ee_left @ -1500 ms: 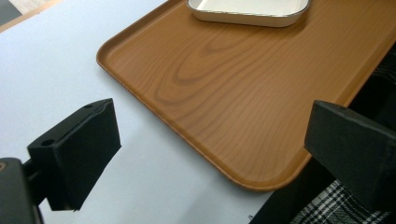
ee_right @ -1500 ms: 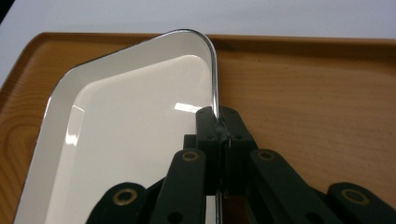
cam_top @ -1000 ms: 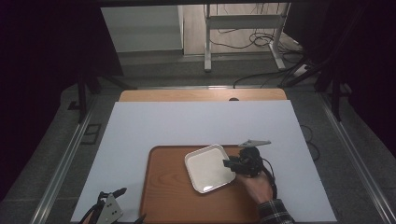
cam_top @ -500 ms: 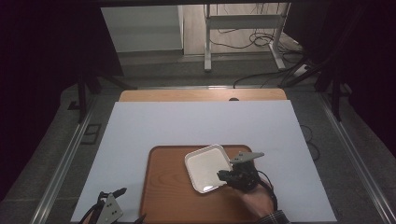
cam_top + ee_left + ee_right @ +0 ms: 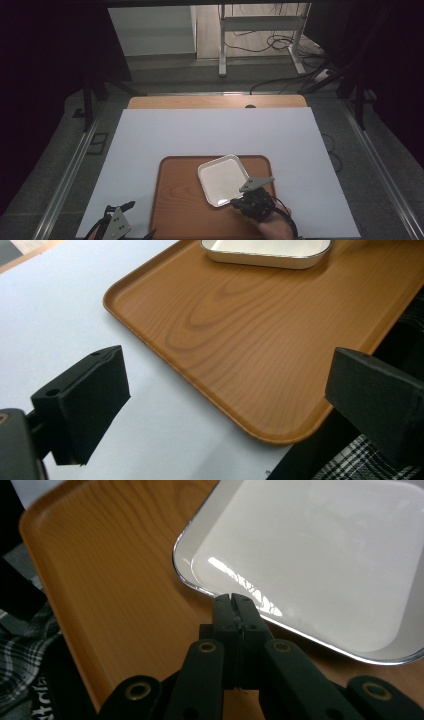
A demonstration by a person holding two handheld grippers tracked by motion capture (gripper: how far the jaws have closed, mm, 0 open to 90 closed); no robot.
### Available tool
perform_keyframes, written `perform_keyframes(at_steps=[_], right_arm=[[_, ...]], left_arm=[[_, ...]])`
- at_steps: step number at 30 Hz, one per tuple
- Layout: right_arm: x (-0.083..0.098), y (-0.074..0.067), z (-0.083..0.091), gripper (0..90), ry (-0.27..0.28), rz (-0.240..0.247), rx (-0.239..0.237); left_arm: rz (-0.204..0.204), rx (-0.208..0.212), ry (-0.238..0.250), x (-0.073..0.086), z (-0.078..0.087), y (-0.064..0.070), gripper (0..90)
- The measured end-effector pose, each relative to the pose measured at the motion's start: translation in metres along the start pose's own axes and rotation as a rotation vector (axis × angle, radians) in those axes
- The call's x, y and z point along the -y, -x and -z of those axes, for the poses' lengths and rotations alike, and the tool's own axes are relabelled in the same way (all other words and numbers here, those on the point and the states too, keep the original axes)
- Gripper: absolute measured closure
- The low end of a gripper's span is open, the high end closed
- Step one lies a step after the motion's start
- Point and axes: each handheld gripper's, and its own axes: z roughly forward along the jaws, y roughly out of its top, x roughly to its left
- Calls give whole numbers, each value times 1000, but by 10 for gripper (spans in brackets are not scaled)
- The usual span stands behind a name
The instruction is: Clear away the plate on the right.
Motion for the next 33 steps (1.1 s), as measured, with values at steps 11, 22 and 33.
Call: perform_keyframes(at_steps=[11,22,33], right_arm=[[-8,1,-18,893,-5,20,0],[-23,-5,-34,892,14,62,-20],[-28,-10,-41,858,15,78,-22]], left_arm=[[-3,2,0,0,0,0,39],[-4,4,-3,0,0,0,40],[0,7,0,0,0,0,41]])
